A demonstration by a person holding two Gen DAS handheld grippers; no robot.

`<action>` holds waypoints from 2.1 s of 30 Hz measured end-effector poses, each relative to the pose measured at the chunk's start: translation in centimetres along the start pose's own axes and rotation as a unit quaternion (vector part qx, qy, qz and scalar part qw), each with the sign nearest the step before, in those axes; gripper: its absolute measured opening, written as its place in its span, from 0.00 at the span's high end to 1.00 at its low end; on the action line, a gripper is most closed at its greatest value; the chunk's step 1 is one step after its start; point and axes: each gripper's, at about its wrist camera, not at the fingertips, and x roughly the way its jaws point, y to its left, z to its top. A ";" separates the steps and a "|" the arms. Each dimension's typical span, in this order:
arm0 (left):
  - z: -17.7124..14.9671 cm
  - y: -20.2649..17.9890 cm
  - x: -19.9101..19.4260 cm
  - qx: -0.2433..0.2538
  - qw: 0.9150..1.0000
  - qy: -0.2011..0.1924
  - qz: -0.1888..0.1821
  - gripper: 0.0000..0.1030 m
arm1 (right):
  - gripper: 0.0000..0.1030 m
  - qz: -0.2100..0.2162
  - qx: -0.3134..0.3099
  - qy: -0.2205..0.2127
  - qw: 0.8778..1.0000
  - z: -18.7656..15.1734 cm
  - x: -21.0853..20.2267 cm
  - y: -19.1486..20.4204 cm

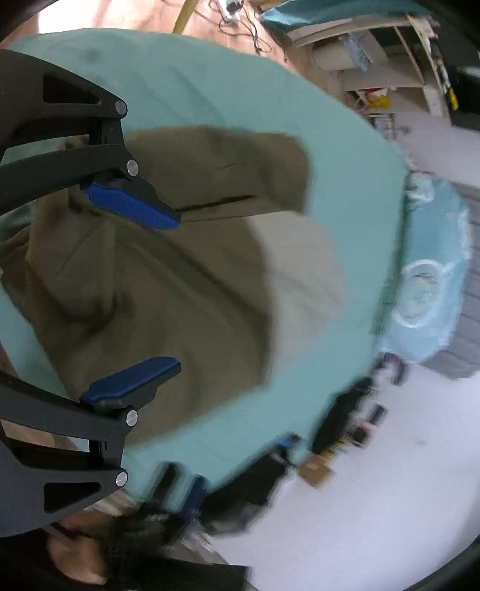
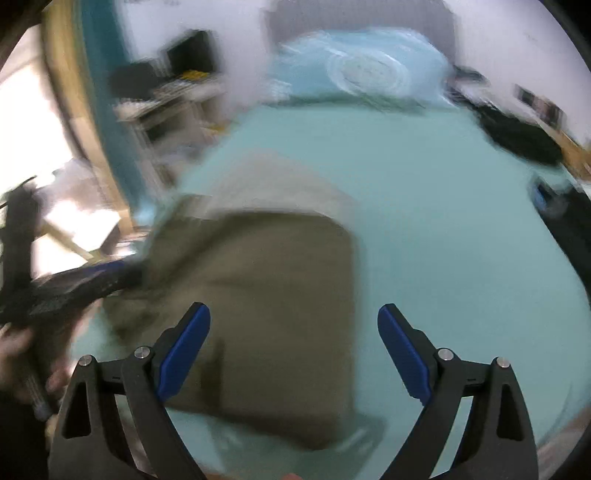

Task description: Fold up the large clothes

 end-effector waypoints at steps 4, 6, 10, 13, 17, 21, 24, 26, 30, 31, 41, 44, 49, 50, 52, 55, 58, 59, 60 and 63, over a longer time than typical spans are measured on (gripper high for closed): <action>-3.5 1.8 3.4 -0.026 0.998 0.051 0.013 0.27 | 0.11 0.036 0.068 0.054 0.996 -2.5 5.6 -2.6; -5.7 3.4 3.8 -0.050 0.997 0.059 0.022 0.28 | 0.09 0.029 0.050 0.038 0.998 -3.9 6.5 -1.0; -8.8 5.9 3.8 -0.082 0.994 0.061 0.029 0.27 | 0.09 0.018 0.024 0.041 0.999 -5.6 7.8 1.2; -9.2 6.2 3.2 -0.086 0.994 0.060 0.037 0.27 | 0.09 0.023 0.029 0.053 0.998 -5.5 8.8 1.3; -8.6 5.9 1.4 -0.094 0.992 0.055 0.065 0.27 | 0.09 0.000 0.000 0.048 0.999 -4.8 8.7 2.3; -7.1 4.3 -2.8 -0.084 0.995 -0.014 0.056 0.27 | 0.09 -0.002 0.003 0.047 0.999 -4.8 8.4 2.3; -6.1 3.0 -4.0 -0.072 0.996 -0.039 0.043 0.27 | 0.09 -0.005 -0.002 0.046 0.999 -5.1 7.5 2.2; -6.0 2.2 -2.7 -0.058 0.997 -0.026 0.048 0.27 | 0.09 -0.010 -0.012 0.042 0.999 -5.4 6.9 2.2; -7.9 3.3 2.6 -0.072 0.992 0.062 0.088 0.27 | 0.09 -0.005 -0.008 0.042 0.999 -5.9 6.4 1.8; -8.9 4.1 2.8 -0.089 0.992 0.054 0.073 0.26 | 0.09 0.000 -0.003 0.047 0.999 -6.2 6.5 1.7; -10.1 5.0 1.5 -0.096 0.992 0.047 0.069 0.26 | 0.09 0.011 -0.009 0.045 0.999 -7.0 5.7 1.5; -9.7 4.6 0.3 -0.110 0.991 0.033 0.064 0.26 | 0.08 0.069 0.019 0.060 0.996 -6.2 5.1 0.0; -7.5 4.6 -4.4 -0.083 0.994 -0.040 0.056 0.26 | 0.08 0.088 0.070 0.010 0.994 -3.8 3.1 -3.8; -6.3 4.9 -5.0 -0.077 0.994 -0.053 0.058 0.26 | 0.08 0.081 0.075 -0.002 0.994 -2.9 2.8 -4.5; -4.3 5.7 -4.8 -0.070 0.994 -0.059 0.058 0.26 | 0.08 0.074 0.079 -0.013 0.994 -1.1 2.7 -5.3; -2.0 6.9 -3.7 -0.069 0.992 -0.063 0.084 0.26 | 0.08 0.061 0.066 -0.020 0.996 1.6 3.6 -5.5; 0.7 8.2 -1.9 -0.074 0.989 -0.065 0.112 0.22 | 0.08 0.051 0.041 -0.019 0.998 3.8 5.0 -5.0; 1.7 8.8 -0.9 -0.078 0.987 -0.061 0.125 0.22 | 0.06 0.049 0.034 -0.016 0.998 4.3 5.6 -4.8; 2.1 9.3 -0.4 -0.081 0.986 -0.057 0.131 0.22 | 0.04 0.043 0.028 -0.012 0.999 4.7 6.1 -4.6; 2.9 10.5 1.4 -0.086 0.986 -0.044 0.132 0.21 | 0.01 0.048 0.009 -0.012 0.999 5.6 7.3 -4.5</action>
